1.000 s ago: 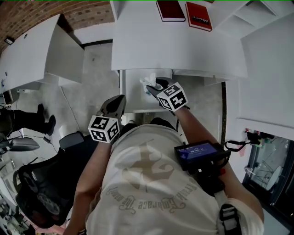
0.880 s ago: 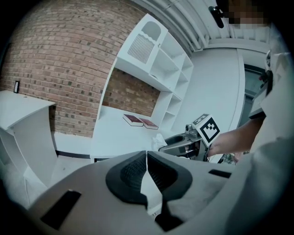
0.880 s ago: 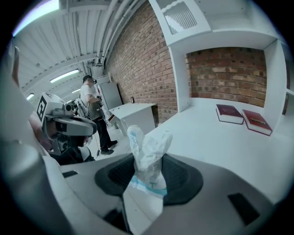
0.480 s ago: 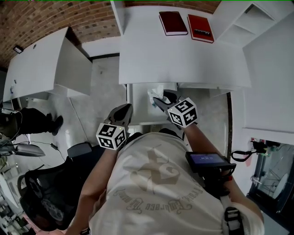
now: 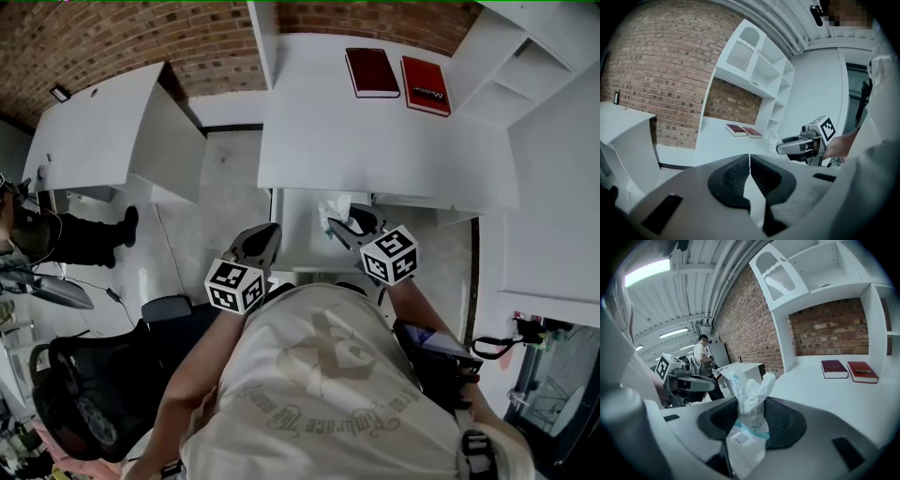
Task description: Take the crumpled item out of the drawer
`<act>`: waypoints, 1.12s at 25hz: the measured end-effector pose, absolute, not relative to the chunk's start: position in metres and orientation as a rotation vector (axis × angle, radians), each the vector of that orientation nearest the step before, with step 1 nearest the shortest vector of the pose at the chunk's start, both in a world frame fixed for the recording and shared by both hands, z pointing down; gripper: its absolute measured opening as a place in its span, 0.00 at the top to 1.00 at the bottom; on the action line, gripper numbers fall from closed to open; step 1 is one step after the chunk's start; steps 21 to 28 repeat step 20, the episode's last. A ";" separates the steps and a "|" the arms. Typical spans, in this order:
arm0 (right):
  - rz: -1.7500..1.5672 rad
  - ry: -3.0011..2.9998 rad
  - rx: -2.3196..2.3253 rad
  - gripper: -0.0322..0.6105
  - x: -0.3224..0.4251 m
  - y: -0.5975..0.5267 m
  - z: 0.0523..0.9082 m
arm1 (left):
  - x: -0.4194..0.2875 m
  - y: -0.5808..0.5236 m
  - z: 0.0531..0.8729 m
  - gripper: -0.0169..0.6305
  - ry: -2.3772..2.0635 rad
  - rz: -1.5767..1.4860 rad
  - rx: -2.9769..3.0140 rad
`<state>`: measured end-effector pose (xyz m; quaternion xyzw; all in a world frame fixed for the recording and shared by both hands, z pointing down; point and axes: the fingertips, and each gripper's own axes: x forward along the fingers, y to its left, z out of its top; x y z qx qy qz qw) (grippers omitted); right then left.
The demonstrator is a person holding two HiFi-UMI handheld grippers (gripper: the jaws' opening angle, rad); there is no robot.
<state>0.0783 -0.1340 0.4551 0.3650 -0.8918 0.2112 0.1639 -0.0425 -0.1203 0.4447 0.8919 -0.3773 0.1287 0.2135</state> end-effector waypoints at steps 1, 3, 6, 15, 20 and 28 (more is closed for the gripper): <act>0.601 -2.548 1.037 0.66 0.079 -0.134 0.454 | -0.041 -0.121 0.444 0.93 -1.047 0.357 2.479; 0.598 -2.559 1.029 0.66 0.079 -0.134 0.454 | -0.038 -0.123 0.443 0.93 -1.046 0.358 2.483; 0.597 -2.574 1.014 0.66 0.080 -0.133 0.455 | -0.031 -0.122 0.444 0.93 -1.045 0.364 2.486; 0.605 -2.602 0.942 0.66 0.088 -0.126 0.470 | -0.014 -0.107 0.460 0.93 -1.075 0.382 2.455; 0.600 -2.609 0.913 0.66 0.093 -0.132 0.475 | -0.007 -0.108 0.465 0.93 -1.087 0.385 2.450; 0.600 -2.609 0.913 0.66 0.093 -0.132 0.475 | -0.007 -0.108 0.465 0.93 -1.087 0.385 2.450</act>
